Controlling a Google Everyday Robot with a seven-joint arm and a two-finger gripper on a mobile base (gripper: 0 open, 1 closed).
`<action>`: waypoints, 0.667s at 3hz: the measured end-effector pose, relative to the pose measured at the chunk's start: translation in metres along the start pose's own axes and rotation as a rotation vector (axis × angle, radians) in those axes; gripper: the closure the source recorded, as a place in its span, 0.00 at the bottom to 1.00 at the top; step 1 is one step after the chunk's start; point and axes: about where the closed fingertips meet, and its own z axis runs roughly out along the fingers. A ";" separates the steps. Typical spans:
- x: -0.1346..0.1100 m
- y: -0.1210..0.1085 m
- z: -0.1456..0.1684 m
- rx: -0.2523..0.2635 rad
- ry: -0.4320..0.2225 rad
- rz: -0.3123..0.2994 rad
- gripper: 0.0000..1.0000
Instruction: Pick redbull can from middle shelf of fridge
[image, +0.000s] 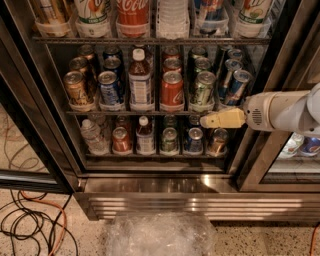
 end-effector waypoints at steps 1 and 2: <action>0.000 0.000 0.000 0.000 0.000 0.000 0.00; 0.000 0.000 0.000 0.000 0.000 0.000 0.19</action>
Offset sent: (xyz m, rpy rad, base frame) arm 0.0000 0.0000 0.0000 0.0000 0.0000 0.0001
